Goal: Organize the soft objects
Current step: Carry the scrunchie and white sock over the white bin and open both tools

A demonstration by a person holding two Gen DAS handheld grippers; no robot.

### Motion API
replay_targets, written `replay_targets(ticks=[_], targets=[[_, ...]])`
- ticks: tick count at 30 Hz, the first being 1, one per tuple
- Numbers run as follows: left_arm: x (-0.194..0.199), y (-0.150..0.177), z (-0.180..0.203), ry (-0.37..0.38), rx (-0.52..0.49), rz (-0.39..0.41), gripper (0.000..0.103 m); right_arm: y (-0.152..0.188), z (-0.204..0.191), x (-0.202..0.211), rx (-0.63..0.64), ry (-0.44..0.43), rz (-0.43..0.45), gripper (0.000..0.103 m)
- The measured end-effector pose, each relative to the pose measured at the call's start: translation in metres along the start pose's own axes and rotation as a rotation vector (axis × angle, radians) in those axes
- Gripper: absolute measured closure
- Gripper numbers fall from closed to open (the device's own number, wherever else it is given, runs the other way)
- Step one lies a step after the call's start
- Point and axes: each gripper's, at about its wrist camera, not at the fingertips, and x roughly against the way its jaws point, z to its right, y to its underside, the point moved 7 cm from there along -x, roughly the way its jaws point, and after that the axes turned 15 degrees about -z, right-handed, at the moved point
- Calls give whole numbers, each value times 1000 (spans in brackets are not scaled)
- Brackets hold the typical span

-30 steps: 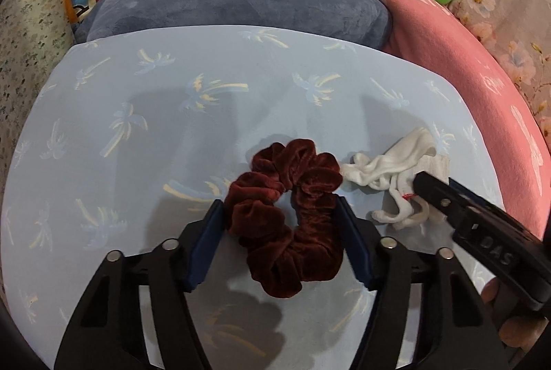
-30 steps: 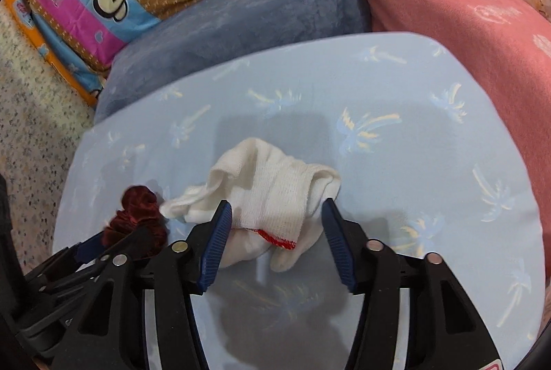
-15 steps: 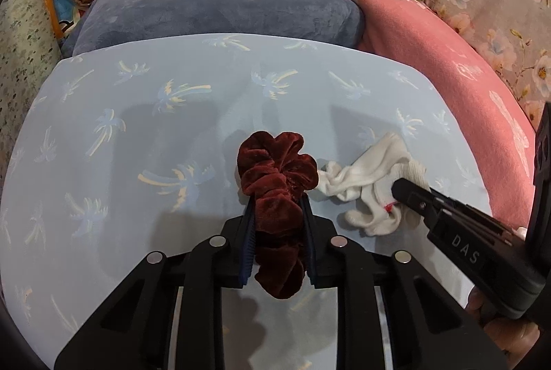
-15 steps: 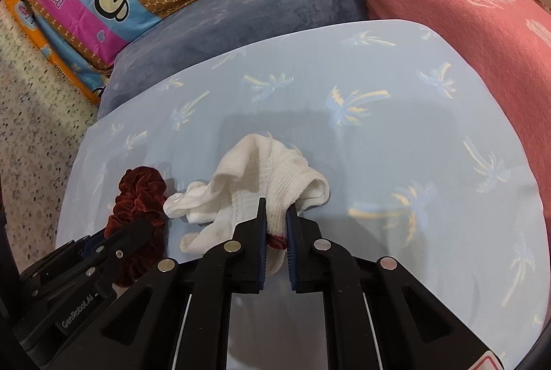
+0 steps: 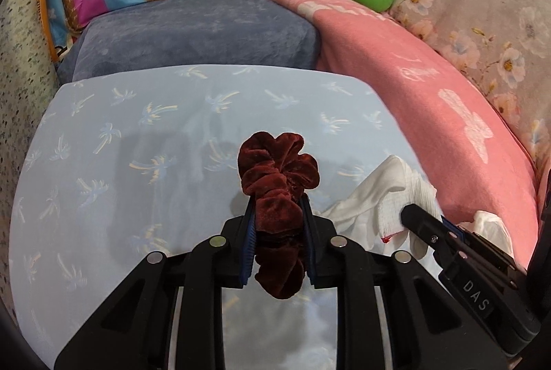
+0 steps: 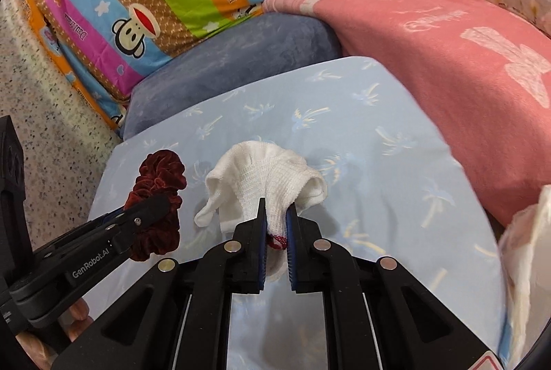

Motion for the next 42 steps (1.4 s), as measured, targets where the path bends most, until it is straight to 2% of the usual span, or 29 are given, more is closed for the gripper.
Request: replay_targets(ticks=[11,18,25,42], targets=[[30,33,72,19,-104,38,80,41,50,100,-35,38,132,94],[35,54,120,49,-177,36,80,64,91,144,-75,82,190,94],[34,70,167,72,-257,26,80,83,132,176,-130,115,233,94],[24,98,259,122,-423,-7,80,121,224,222,-287,180,302,94]])
